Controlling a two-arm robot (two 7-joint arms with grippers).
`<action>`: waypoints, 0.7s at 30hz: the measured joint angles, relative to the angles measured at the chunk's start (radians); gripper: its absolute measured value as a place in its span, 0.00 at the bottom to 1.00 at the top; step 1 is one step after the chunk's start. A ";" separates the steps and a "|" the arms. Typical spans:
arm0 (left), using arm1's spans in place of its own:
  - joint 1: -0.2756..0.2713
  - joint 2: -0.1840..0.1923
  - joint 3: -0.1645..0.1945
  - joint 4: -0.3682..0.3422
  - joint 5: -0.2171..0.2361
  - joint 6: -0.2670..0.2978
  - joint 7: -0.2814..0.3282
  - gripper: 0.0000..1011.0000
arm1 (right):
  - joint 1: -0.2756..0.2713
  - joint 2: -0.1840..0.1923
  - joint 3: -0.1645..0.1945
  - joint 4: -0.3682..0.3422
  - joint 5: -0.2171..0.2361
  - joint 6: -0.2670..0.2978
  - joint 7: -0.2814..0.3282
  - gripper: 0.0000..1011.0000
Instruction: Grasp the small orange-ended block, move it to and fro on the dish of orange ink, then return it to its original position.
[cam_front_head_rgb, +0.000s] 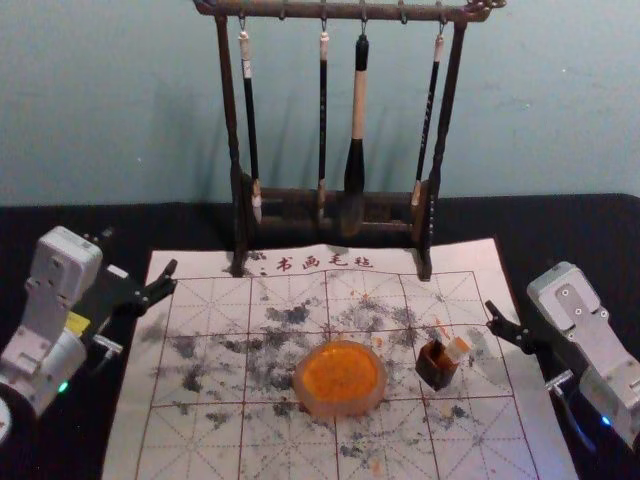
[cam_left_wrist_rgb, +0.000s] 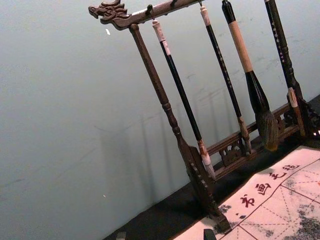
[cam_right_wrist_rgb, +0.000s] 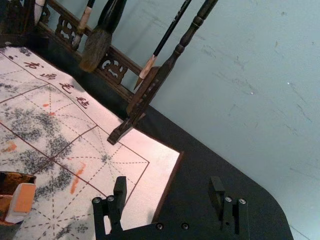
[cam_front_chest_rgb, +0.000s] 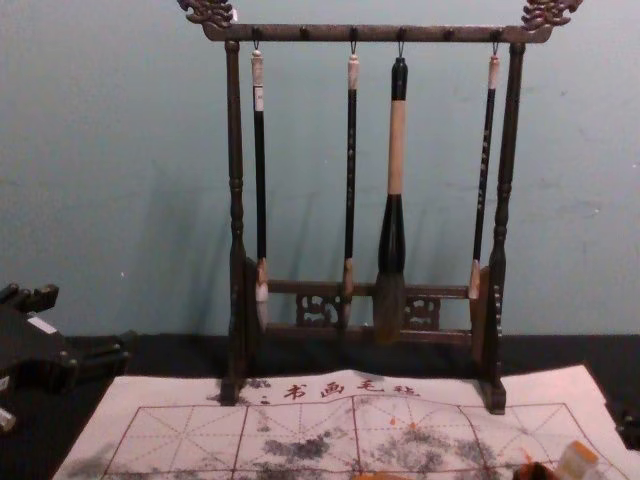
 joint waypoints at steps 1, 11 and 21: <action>0.000 0.000 0.000 0.000 0.000 0.000 0.000 0.99 | 0.000 0.001 0.000 -0.001 0.000 -0.001 0.000 0.99; 0.000 0.000 0.000 0.000 0.000 0.000 0.000 0.99 | -0.001 0.003 -0.001 -0.004 0.001 -0.004 0.002 0.99; 0.000 0.000 0.000 0.000 0.000 0.000 0.000 0.99 | -0.001 0.004 -0.002 -0.006 0.002 -0.006 0.003 0.99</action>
